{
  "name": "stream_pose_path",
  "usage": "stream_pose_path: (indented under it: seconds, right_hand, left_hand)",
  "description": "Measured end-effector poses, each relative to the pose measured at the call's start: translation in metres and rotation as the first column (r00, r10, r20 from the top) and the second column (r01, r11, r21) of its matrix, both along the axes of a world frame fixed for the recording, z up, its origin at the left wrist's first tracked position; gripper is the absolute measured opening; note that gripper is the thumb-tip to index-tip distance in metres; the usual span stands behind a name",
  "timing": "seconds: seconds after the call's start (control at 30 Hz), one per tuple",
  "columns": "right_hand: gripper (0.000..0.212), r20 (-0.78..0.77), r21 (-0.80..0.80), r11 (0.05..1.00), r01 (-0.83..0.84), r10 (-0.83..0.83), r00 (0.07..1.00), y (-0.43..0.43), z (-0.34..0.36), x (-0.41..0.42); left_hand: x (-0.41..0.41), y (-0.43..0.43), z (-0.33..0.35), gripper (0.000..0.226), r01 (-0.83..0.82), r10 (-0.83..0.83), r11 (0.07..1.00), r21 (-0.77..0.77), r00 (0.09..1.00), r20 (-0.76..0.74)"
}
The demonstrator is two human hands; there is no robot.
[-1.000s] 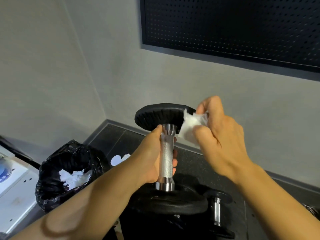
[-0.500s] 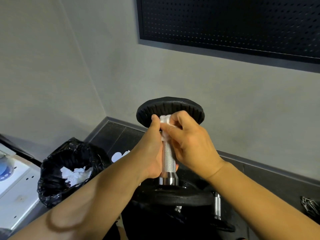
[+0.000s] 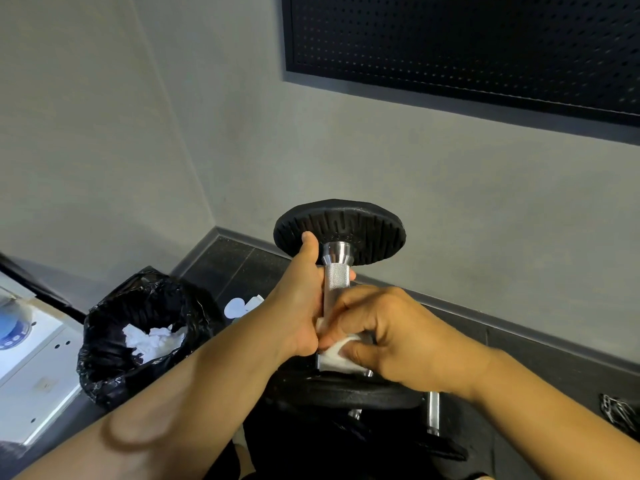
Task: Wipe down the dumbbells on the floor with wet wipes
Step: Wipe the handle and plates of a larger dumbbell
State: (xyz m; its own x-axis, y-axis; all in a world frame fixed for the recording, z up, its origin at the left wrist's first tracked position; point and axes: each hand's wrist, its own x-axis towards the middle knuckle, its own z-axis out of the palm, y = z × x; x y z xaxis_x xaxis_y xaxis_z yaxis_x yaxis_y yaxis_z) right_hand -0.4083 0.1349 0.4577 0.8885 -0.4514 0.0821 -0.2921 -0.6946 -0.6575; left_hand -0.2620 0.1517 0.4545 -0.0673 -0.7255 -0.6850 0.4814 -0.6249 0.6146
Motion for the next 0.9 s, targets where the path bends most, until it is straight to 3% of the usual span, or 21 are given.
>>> stream_pose_path:
  seconds: [0.13,0.23,0.3,0.4,0.5,0.63,0.77,0.9]
  right_hand:
    - [0.024,0.173,-0.155,0.948,0.279,-0.252,0.952,-0.019,-0.003,0.011]
    - [0.021,0.248,-0.263,0.902,0.344,-0.281,0.927,-0.032,-0.003,0.020]
    - [0.024,0.232,-0.201,0.928,0.314,-0.267,0.935,-0.024,-0.005,0.017]
    - [0.026,0.131,0.067,0.987,0.148,-0.156,0.979,-0.003,-0.009,0.005]
    - [0.024,0.072,0.220,0.973,0.068,-0.085,0.994,0.005,-0.013,0.001]
    - [0.023,0.133,0.204,0.959,0.196,-0.225,0.965,-0.010,-0.014,0.010]
    - [0.023,0.220,0.030,0.932,0.362,-0.359,0.907,-0.036,-0.005,0.024]
    - [0.021,0.191,0.122,0.951,0.284,-0.304,0.933,-0.023,-0.006,0.022]
  left_hand:
    - [-0.001,-0.001,0.001,0.083,-0.025,0.025,0.999,-0.030,1.000,-0.017]
    - [0.000,-0.002,0.001,0.084,0.004,-0.005,0.999,-0.037,1.000,-0.014]
    - [0.003,-0.002,0.004,0.084,-0.008,0.007,0.999,-0.039,0.999,-0.033]
    - [0.007,-0.003,0.003,0.084,-0.052,0.051,0.998,-0.029,0.998,-0.037]
    - [0.010,-0.002,-0.003,0.087,-0.038,0.038,0.999,-0.015,0.999,0.023]
    - [0.010,0.001,-0.002,0.084,-0.011,0.011,0.999,-0.032,1.000,-0.016]
    - [0.013,-0.001,-0.004,0.085,-0.020,0.020,0.999,-0.051,1.000,-0.003]
    - [0.018,-0.003,0.001,0.087,-0.045,0.042,0.998,-0.050,0.996,-0.074]
